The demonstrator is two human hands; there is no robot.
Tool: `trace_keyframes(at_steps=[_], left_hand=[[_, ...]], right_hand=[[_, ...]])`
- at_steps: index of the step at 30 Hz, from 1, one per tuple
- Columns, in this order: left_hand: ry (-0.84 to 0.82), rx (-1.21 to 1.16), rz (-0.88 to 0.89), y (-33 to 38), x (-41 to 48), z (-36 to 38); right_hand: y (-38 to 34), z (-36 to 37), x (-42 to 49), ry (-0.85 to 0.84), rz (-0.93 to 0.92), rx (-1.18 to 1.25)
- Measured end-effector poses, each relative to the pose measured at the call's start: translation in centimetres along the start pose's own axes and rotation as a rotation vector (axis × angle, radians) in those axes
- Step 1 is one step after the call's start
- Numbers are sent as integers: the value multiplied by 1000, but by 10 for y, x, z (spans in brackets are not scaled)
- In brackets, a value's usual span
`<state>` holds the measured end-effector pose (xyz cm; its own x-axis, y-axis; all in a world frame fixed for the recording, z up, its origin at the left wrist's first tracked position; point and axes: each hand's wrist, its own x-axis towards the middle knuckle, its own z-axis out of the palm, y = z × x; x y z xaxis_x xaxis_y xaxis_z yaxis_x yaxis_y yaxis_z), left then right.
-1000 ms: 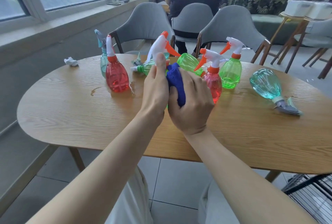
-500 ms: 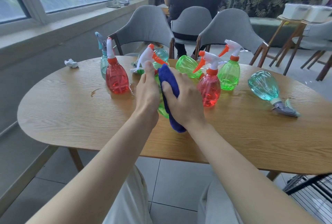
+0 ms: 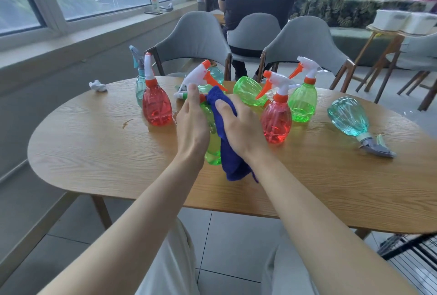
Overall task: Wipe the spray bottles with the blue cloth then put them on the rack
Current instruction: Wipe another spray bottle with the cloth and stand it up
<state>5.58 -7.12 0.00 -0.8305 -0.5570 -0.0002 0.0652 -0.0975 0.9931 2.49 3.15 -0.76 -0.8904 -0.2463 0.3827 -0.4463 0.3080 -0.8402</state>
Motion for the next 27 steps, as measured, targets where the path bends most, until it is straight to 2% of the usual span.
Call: trace_keyframes(at_steps=[8,10,13,18,21,25,27], left_hand=[[22,-19,68,3,-3,2],[8,-18,84,-1,-2,2],[-13,-29,97,-5,-1,1],[28,5,67,3,10,6],[107,24,-1,4,18,6],[149,-92,-139,1,24,1],[154,-93,-149,-1,22,3]], right_hand=[[-8,-10,16,-135,483,432],[-5,-10,17,-185,551,484],[-4,-10,16,-217,559,526],[1,6,8,-44,318,515],[3,15,-8,8,134,266],[9,15,-21,38,-246,-130],[14,9,-18,16,-214,-133]])
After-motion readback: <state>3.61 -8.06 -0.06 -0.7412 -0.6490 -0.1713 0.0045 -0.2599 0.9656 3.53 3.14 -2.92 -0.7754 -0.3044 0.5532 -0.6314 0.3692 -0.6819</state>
